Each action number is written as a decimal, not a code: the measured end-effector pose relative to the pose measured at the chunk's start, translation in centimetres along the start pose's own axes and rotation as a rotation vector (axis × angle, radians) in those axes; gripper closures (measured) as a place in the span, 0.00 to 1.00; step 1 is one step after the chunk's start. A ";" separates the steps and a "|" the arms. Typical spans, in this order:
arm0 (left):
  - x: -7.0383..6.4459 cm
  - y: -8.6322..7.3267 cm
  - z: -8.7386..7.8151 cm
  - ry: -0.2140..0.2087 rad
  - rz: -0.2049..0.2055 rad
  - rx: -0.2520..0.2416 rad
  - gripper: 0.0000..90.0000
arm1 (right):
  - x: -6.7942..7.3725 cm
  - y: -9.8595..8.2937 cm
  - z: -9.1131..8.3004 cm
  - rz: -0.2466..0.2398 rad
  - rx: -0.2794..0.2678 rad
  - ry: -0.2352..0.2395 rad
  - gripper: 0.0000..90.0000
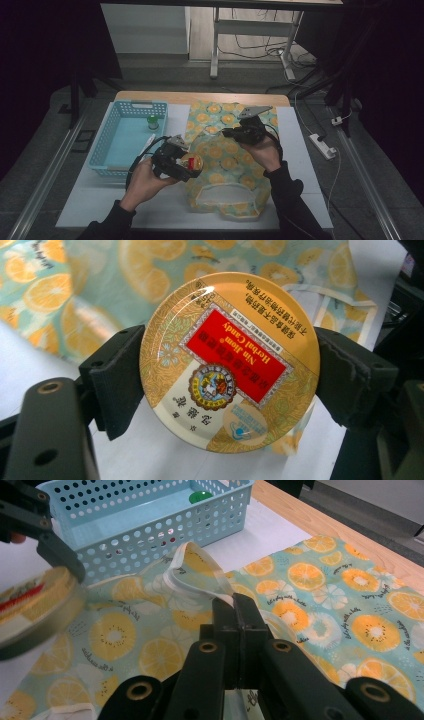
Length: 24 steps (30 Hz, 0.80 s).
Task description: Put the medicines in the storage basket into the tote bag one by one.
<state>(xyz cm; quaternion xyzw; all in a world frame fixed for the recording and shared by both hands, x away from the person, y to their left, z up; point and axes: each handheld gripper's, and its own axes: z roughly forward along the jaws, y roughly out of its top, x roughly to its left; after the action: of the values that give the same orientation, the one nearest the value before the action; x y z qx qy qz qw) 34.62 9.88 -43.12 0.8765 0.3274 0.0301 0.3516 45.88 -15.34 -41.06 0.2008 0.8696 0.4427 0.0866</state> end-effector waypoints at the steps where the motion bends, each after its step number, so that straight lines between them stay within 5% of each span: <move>1: -0.1 0.2 0.2 -0.004 0.005 0.003 0.22 | 0.0 0.0 0.0 0.000 0.001 0.000 1.00; 11: -0.9 2.1 2.6 -0.047 0.036 0.028 0.22 | 0.0 -0.1 0.2 0.005 0.002 -0.004 1.00; 24: -0.3 4.7 6.3 -0.035 0.056 0.062 0.22 | 0.1 0.0 0.1 0.000 -0.004 -0.007 1.00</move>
<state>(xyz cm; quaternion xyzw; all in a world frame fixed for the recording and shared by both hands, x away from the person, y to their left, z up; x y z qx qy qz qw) 38.74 3.43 -44.82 0.8962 0.2973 0.0142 0.3289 45.79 -15.20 -41.16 0.2022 0.8685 0.4436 0.0899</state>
